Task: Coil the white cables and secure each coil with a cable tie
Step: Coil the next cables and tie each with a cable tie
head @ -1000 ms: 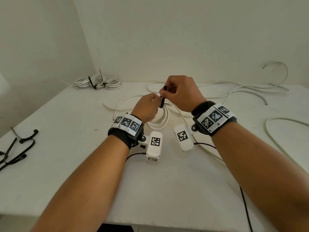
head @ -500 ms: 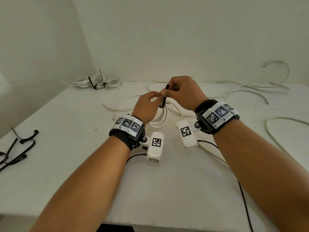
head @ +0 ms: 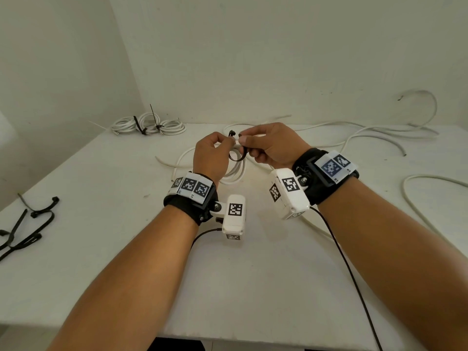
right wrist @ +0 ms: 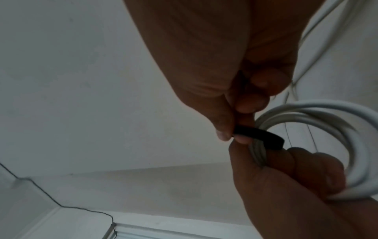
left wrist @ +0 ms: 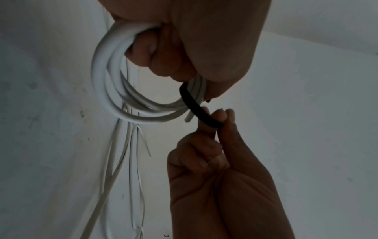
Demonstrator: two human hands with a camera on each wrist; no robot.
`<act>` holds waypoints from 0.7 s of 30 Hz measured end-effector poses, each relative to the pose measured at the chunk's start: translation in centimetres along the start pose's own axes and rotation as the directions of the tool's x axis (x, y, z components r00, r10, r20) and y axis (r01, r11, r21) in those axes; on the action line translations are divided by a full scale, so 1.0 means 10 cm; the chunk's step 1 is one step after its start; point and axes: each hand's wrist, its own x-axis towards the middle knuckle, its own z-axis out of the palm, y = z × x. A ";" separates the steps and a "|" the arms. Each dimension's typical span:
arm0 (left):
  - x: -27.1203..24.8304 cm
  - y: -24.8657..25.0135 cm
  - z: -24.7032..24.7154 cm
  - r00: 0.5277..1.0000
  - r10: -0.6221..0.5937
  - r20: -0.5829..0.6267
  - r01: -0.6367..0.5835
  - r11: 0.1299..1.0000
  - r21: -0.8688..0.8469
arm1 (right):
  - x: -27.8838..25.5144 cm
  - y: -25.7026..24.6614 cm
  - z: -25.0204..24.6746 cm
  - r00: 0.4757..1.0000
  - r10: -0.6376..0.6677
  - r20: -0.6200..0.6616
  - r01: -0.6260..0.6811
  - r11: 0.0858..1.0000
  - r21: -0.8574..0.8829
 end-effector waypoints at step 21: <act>0.02 -0.01 0.01 0.985 0.174 0.003 -0.171 0.962 0.211 | 0.00 0.04 0.05 0.973 -0.137 -0.185 0.111 0.983 -0.144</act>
